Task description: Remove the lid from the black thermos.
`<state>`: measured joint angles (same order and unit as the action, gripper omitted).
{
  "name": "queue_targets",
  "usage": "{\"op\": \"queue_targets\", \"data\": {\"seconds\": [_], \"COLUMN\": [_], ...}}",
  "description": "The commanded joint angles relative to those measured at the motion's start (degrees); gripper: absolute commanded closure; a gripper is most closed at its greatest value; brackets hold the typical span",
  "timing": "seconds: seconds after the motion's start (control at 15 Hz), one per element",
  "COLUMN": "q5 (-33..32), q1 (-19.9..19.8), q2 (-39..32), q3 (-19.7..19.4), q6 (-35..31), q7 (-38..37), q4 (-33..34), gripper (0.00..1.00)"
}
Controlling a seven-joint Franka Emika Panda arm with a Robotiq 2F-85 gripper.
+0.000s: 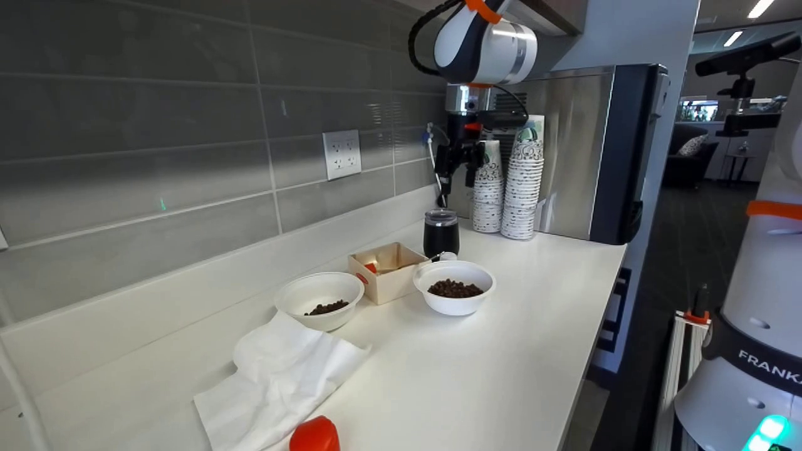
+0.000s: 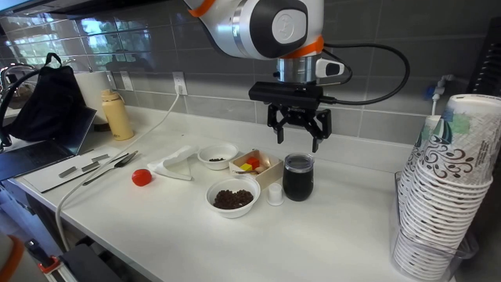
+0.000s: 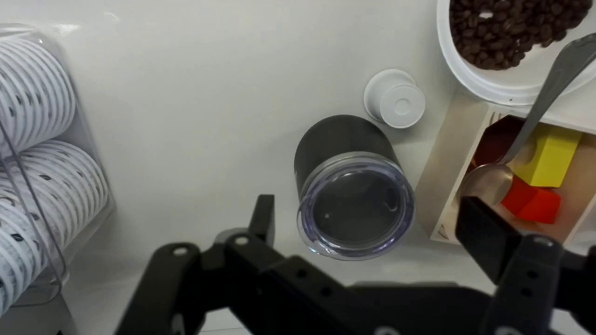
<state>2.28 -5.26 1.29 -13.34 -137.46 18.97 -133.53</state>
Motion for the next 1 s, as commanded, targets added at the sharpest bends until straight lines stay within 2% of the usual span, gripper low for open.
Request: {"op": "queue_targets", "data": {"seconds": [0.0,0.93], "q5": [2.28,0.55], "q1": [-1.3,-3.32], "q2": [-4.29,-11.05], "q3": [1.91,5.27], "q6": [-0.59,-3.54], "q7": [2.38,1.77], "q4": [3.51,5.85], "gripper": [0.0,0.0]}}
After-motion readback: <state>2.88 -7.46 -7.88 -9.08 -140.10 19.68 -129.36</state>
